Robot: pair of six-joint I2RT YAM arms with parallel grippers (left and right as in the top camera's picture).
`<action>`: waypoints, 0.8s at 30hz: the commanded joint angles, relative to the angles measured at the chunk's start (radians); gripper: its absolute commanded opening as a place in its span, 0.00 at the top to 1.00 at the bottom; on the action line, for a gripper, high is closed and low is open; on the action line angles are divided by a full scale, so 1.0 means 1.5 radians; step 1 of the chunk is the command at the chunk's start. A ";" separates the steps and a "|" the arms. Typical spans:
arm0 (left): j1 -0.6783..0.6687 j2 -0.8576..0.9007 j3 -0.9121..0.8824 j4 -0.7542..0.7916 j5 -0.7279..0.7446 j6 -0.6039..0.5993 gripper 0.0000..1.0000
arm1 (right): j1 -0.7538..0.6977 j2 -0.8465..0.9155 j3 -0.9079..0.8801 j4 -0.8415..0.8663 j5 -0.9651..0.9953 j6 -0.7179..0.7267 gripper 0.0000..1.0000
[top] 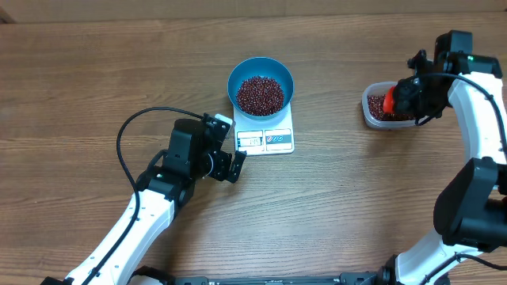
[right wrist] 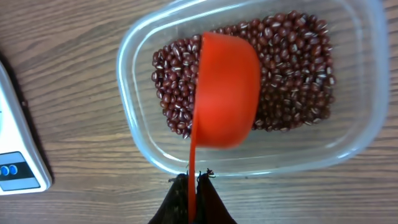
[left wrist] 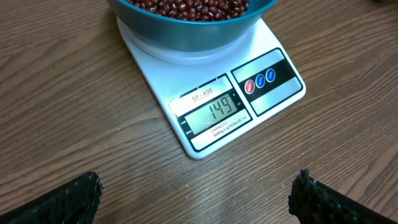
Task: Scoop item into bowl and weigh 150g on scale
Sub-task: 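Move the scoop right and dip it into the bean tub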
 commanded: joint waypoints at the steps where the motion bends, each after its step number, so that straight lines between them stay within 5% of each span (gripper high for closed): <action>1: -0.001 0.004 -0.003 0.003 -0.004 -0.007 0.00 | 0.005 -0.010 -0.019 0.021 -0.018 -0.003 0.96; 24: -0.001 0.004 -0.003 0.003 -0.004 -0.007 0.00 | 0.013 -0.010 -0.069 0.066 -0.085 -0.019 0.96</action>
